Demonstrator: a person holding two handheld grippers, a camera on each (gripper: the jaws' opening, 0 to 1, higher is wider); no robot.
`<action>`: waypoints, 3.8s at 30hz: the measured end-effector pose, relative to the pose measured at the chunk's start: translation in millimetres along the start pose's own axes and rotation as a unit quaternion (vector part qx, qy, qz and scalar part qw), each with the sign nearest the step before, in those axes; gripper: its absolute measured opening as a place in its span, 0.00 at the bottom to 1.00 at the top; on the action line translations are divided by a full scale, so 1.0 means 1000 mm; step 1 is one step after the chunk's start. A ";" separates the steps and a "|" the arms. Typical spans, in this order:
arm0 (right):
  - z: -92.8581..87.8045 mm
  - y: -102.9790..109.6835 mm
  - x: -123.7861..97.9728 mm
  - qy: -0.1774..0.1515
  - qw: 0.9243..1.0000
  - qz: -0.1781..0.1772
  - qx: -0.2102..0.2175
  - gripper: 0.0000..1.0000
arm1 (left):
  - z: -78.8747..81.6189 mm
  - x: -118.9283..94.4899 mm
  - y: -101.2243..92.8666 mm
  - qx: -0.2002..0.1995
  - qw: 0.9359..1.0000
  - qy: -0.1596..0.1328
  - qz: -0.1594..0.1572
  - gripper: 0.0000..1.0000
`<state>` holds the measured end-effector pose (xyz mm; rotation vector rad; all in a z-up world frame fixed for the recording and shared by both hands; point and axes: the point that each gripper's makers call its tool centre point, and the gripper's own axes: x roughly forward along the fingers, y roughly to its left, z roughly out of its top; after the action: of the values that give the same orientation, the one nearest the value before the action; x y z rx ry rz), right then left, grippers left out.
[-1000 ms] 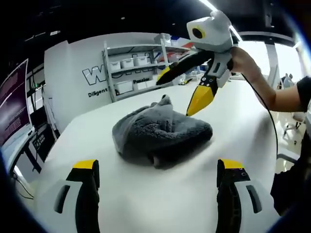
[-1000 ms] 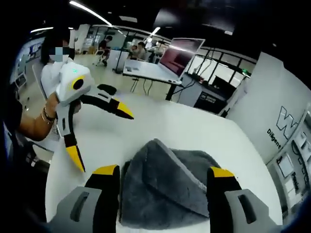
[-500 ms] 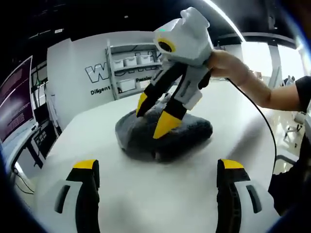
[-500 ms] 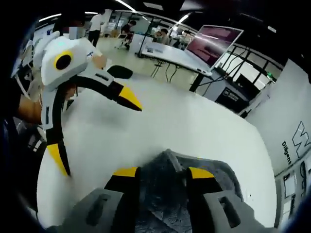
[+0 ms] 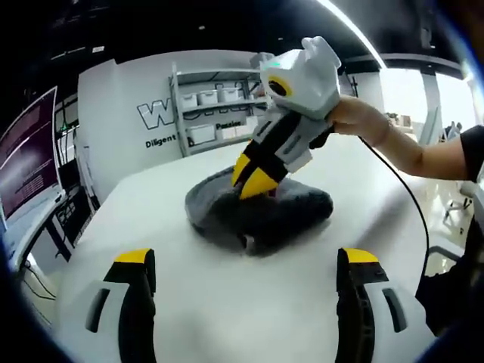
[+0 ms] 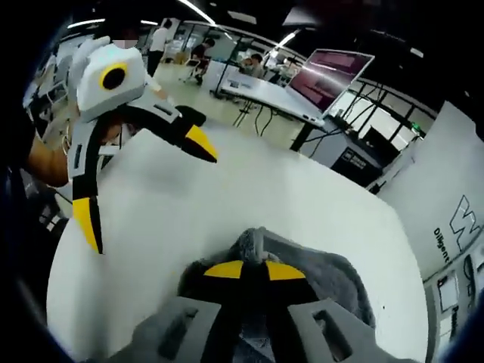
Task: Open the folded towel by lifting each exposed corner and separating the folded layers until the towel lies flat within the target outline without major curled edges
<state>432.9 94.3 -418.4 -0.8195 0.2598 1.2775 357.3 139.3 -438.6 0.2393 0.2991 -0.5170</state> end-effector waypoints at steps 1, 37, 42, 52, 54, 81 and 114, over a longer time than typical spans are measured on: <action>0.000 -0.004 -0.007 -0.007 1.000 -0.010 0.005 0.04 | 0.001 0.001 0.000 0.000 1.000 0.000 -0.001 0.98; -0.128 -0.011 -0.180 -0.025 0.967 -0.210 0.143 0.04 | 0.005 0.019 -0.021 0.006 1.000 0.004 -0.028 0.97; -0.153 -0.001 -0.183 -0.011 0.962 -0.210 0.173 0.04 | 0.004 0.019 -0.021 0.004 1.000 0.004 -0.029 0.97; -0.195 0.011 -0.173 0.010 0.955 -0.201 0.218 0.04 | 0.004 0.021 -0.018 0.000 1.000 0.007 -0.024 0.97; -0.203 0.015 -0.169 0.019 0.955 -0.189 0.227 0.04 | 0.004 0.023 -0.019 0.000 1.000 0.007 -0.025 0.97; -0.227 0.022 -0.198 0.039 0.942 -0.196 0.268 0.64 | 0.007 0.037 -0.020 -0.026 0.999 0.001 -0.026 0.99; -0.151 -0.015 -0.185 -0.004 0.959 -0.181 0.218 0.81 | 0.004 0.035 -0.022 -0.049 0.998 -0.004 -0.033 0.99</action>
<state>429.8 -144.2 -407.4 -0.4544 0.3527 0.8345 375.9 103.6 -449.8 0.1333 0.3236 -0.5664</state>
